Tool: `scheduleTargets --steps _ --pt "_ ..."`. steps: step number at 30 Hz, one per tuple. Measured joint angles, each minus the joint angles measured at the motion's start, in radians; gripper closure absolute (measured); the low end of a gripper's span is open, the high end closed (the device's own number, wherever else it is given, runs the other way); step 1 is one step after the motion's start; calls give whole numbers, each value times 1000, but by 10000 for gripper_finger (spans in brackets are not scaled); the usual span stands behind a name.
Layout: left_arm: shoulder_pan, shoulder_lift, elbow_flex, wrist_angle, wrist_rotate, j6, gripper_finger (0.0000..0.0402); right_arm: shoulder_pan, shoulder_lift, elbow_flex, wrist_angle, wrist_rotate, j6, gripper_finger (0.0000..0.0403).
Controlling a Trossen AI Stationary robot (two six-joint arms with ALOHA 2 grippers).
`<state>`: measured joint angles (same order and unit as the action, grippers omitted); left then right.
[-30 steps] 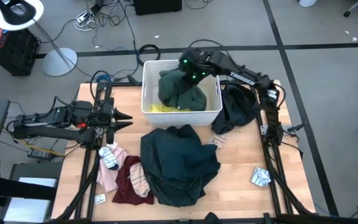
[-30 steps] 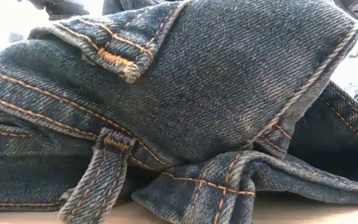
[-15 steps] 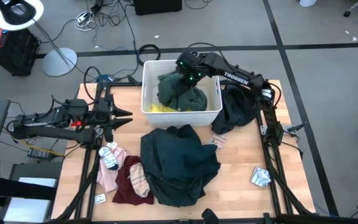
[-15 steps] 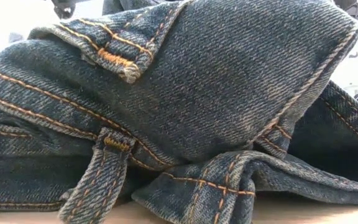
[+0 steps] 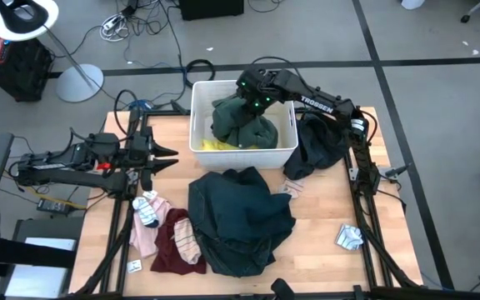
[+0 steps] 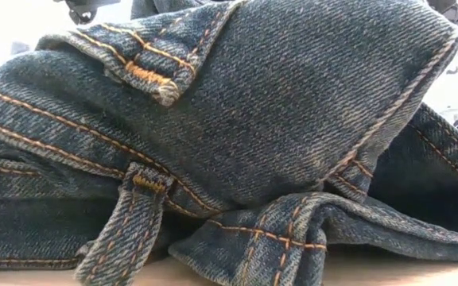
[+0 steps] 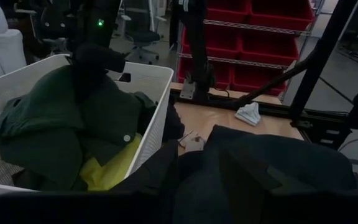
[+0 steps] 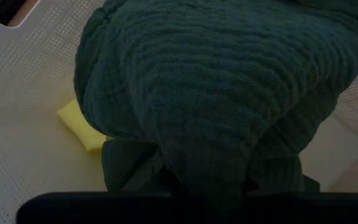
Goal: Sort clothes
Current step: Put the green polo shirt into the white laundry bin, then put the right white sock into the white laundry bin
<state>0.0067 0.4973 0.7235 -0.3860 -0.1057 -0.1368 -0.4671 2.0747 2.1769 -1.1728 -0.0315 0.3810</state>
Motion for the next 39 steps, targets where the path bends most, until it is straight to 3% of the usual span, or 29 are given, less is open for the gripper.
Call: scheduleTargets --steps 21,33,39 --pt "0 0 0 -60 32 -2 282 0 -12 0 -129 42 -45 234" --pt "0 0 0 -35 81 3 282 10 -196 0 -139 38 -52 221" --pt "0 0 0 -29 109 5 282 72 -299 0 -139 58 -41 228"
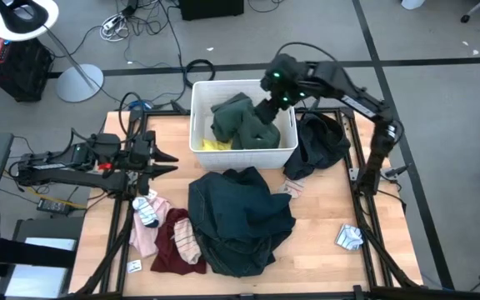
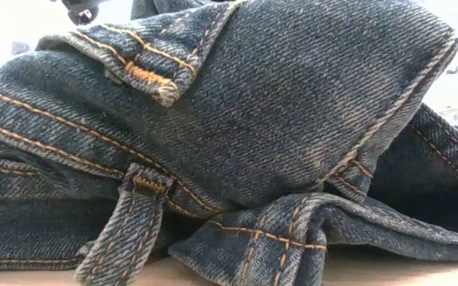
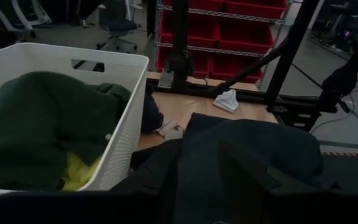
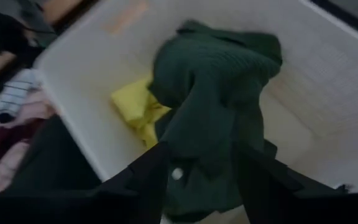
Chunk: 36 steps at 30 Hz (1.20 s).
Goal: Sort clothes
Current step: Put the right white sock into the white laundry bin
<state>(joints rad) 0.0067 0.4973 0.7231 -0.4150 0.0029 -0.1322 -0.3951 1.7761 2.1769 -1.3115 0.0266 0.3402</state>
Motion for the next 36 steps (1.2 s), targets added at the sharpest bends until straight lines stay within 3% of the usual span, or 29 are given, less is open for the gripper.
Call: scheduleTargets --steps 12,23,30,36 --pt "0 0 0 6 3 -5 282 238 -158 1 -53 151 163 235" --pt "0 0 0 5 2 -6 282 442 -163 1 -114 239 326 235" --pt "0 0 0 6 2 -6 282 516 -160 1 -114 327 403 235" --pt "0 0 0 6 2 -6 282 556 -159 1 -127 333 449 235"
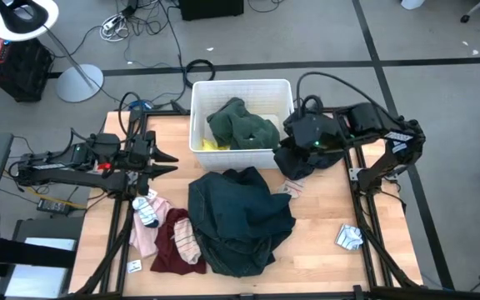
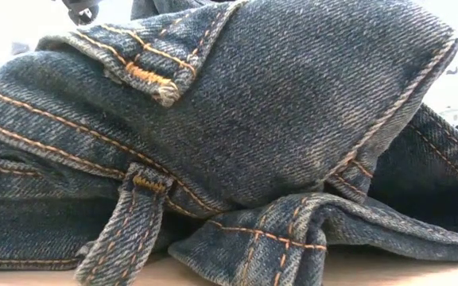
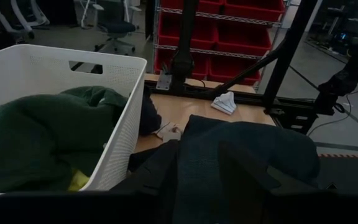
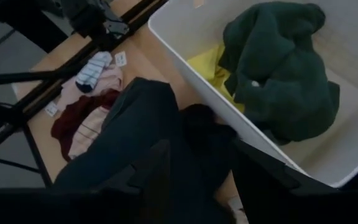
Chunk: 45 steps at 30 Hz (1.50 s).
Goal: Sort clothes
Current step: Put the right white sock into the white laundry bin
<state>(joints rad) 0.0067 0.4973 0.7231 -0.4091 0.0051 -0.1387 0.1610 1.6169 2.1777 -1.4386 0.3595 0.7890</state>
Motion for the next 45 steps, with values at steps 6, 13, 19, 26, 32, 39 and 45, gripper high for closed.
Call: scheduleTargets --steps 6,13,19,26,32,39,45 --pt "0 0 0 0 0 0 282 82 2 -41 -64 33 110 235" --pt "0 0 0 0 0 0 282 200 1 -208 -130 40 452 235" --pt "0 0 0 0 0 0 282 295 1 -401 -123 30 738 235" --pt "0 0 0 0 0 -8 282 413 1 -575 -97 -86 1004 236" --pt "0 0 0 0 0 -10 282 500 1 -667 -69 -161 1166 244" --pt "0 0 0 -1 0 -30 282 601 -65 -824 21 -177 1353 253" --pt "0 0 0 -1 0 -30 282 672 -159 -971 80 -193 1425 260"
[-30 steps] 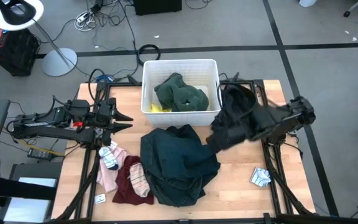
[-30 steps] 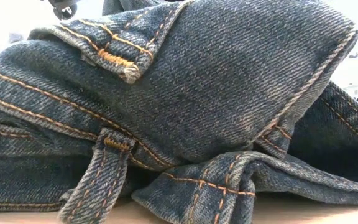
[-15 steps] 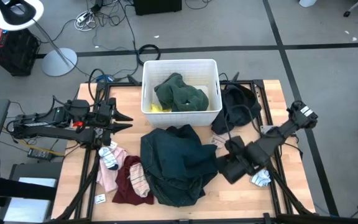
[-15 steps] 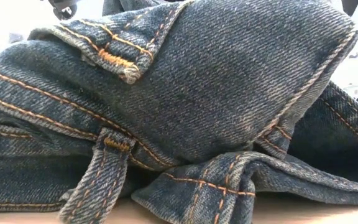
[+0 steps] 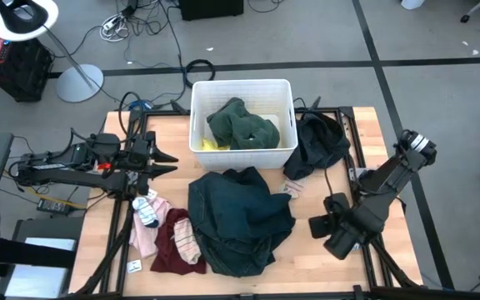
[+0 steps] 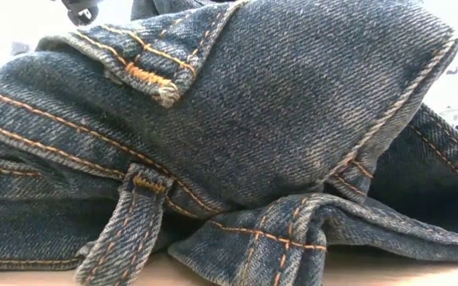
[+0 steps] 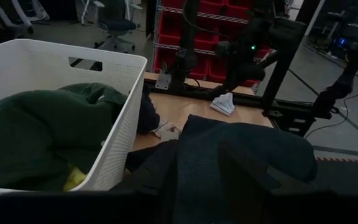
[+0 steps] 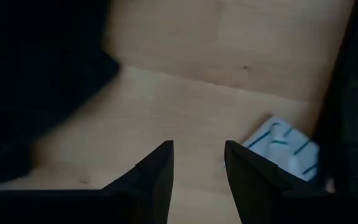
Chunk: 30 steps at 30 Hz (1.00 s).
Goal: Sort clothes
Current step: Put the right white sock into the white laundry bin
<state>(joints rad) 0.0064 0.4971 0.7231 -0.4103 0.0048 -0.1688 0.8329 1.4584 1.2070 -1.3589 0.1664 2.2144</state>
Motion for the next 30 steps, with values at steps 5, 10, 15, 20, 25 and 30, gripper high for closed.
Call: scheduleTargets --steps 5,10,15,20,25,30 --pt "0 0 0 0 0 0 282 12 -67 -71 1 -93 -193 261" --pt "0 0 0 0 0 0 282 12 -134 -150 17 -230 -395 264" --pt "0 0 0 0 0 0 282 12 -199 -266 142 -314 -596 268" --pt "0 0 0 0 0 0 282 12 -209 -383 246 -401 -767 270" --pt "0 0 0 1 -3 -1 282 12 -209 -444 268 -417 -863 269" --pt "0 0 0 1 -48 -1 282 12 -209 -516 416 -427 -920 269"
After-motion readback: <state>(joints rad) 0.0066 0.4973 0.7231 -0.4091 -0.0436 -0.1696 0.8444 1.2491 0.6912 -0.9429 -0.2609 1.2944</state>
